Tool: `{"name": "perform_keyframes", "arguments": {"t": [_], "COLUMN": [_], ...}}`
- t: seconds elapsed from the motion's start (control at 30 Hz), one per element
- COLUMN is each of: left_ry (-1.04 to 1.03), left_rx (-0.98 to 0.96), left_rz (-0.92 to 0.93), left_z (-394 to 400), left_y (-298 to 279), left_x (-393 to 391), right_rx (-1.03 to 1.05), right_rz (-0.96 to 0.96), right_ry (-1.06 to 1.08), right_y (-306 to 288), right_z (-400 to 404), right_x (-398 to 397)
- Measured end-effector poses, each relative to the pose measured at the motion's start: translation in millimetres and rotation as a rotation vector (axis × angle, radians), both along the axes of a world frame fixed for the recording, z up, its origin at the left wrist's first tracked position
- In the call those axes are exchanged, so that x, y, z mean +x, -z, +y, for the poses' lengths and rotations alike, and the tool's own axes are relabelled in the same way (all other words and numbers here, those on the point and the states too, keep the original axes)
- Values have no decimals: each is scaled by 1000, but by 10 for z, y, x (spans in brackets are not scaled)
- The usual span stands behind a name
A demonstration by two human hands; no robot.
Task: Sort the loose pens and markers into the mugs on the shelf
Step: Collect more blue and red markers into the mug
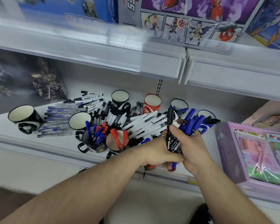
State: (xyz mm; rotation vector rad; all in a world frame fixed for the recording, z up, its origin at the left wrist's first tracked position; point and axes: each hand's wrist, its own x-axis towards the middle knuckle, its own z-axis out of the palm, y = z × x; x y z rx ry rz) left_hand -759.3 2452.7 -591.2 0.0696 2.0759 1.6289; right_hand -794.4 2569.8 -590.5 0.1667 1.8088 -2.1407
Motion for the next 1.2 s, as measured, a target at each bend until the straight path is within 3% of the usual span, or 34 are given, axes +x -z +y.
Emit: {"name": "perform_keyframes", "arguments": {"t": [0.3, 0.37, 0.53, 0.73, 1.03, 1.2], "left_ry": [-290, -310, -314, -393, -554, -458], "left_rx": [-131, -144, -332, -350, -225, -261], "left_rz": [6, 24, 109, 163, 71, 104], "left_z": [-506, -577, -642, -776, -996, -1187], "left_y": [142, 141, 218, 407, 374, 278], "left_x": [-35, 18, 211, 272, 304, 310], "right_rx": [52, -21, 47, 12, 47, 38], "right_rz": [141, 148, 211, 164, 242, 229], "right_ry": [125, 220, 349, 397, 172, 59], "right_y": [-92, -126, -76, -14, 52, 16], "right_z": [-580, -656, -981, -1226, -1563, -1548], "right_x": [157, 192, 359, 294, 333, 268]}}
